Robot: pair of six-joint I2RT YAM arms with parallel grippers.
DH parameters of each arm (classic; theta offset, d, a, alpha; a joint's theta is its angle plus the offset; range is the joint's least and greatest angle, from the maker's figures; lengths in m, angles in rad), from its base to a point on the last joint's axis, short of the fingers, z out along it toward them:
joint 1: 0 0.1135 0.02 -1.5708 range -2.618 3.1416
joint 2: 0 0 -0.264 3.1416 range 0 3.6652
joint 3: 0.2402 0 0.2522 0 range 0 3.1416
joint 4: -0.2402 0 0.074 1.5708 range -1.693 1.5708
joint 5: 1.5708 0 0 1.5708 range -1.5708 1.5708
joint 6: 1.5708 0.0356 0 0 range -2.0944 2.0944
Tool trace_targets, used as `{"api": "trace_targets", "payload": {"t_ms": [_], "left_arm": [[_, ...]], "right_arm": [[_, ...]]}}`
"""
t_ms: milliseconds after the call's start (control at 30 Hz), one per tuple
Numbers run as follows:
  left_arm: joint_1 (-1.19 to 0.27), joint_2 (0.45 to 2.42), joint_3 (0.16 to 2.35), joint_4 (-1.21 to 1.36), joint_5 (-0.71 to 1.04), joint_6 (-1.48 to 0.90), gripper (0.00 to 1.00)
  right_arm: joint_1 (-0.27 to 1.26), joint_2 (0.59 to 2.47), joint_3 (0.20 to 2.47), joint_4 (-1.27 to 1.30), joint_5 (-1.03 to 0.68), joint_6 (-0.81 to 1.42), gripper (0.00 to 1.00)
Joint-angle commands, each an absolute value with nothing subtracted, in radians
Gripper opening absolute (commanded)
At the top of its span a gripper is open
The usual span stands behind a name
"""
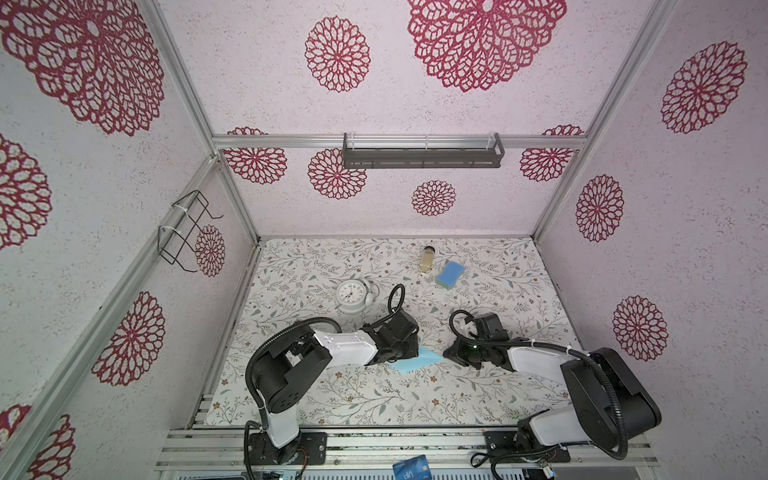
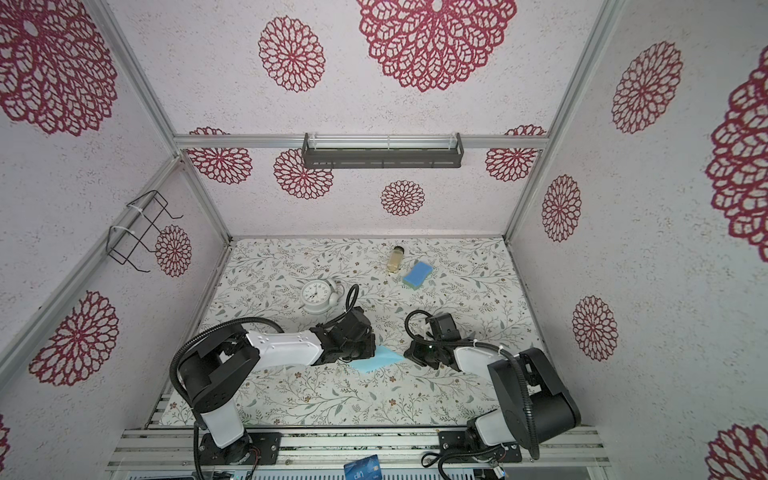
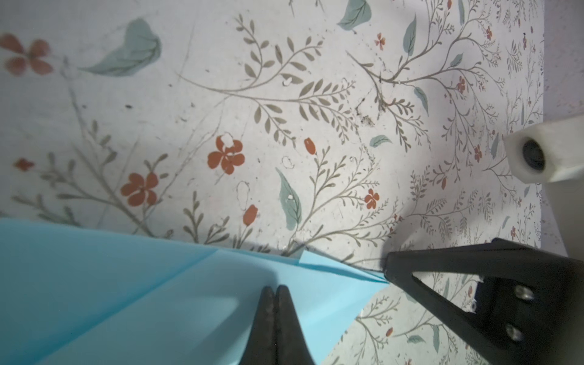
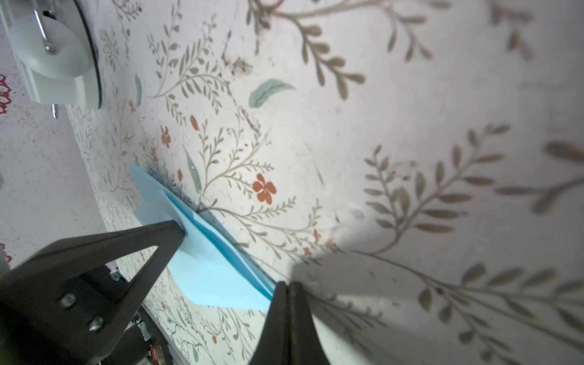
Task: Fold a paper plane with a square sheet of paper (fold left side to right side)
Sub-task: 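Open both grippers and draw them back from the folded blue paper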
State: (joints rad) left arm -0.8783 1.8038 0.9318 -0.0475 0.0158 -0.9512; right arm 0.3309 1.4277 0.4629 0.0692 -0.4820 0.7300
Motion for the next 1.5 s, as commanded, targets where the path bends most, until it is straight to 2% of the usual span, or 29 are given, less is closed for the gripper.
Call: {"api": "trace_targets", "payload": {"t_ms": [0, 67, 100, 367, 533, 800, 933, 1000, 1100, 1467], "left_arm": [[-0.863, 1.728, 0.946, -0.071, -0.013, -0.941, 0.0], [-0.848, 1.693, 0.938, -0.067, -0.024, -0.958, 0.01], [-0.843, 1.68, 0.935, -0.066, -0.03, -0.965, 0.06], [-0.81, 1.554, 0.9, -0.095, -0.127, -1.004, 0.57], [-0.799, 1.463, 0.846, -0.116, -0.198, -1.044, 0.73], [-0.8, 1.333, 0.732, -0.157, -0.258, -1.152, 0.84], [-0.814, 1.287, 0.689, -0.19, -0.284, -1.18, 0.9], [-0.823, 1.271, 0.681, -0.212, -0.302, -1.176, 0.93], [-0.838, 1.248, 0.677, -0.25, -0.348, -1.161, 0.99], [-0.871, 1.14, 0.584, -0.176, -0.491, -1.131, 0.99]], "right_arm": [[0.333, 1.418, 0.424, 0.063, -0.486, 0.721, 0.0], [0.341, 1.392, 0.398, 0.086, -0.489, 0.758, 0.0], [0.35, 1.378, 0.387, 0.096, -0.489, 0.775, 0.0], [0.534, 1.272, 0.317, 0.156, -0.386, 0.925, 0.0], [0.633, 1.24, 0.324, 0.161, -0.37, 0.958, 0.0], [0.615, 1.137, 0.444, -0.084, -0.314, 0.767, 0.0], [0.565, 1.179, 0.48, -0.024, -0.394, 0.715, 0.34], [0.544, 1.221, 0.497, 0.018, -0.434, 0.702, 0.42], [0.527, 1.306, 0.529, 0.081, -0.487, 0.683, 0.44], [0.518, 1.532, 0.623, 0.183, -0.551, 0.659, 0.44]]}}
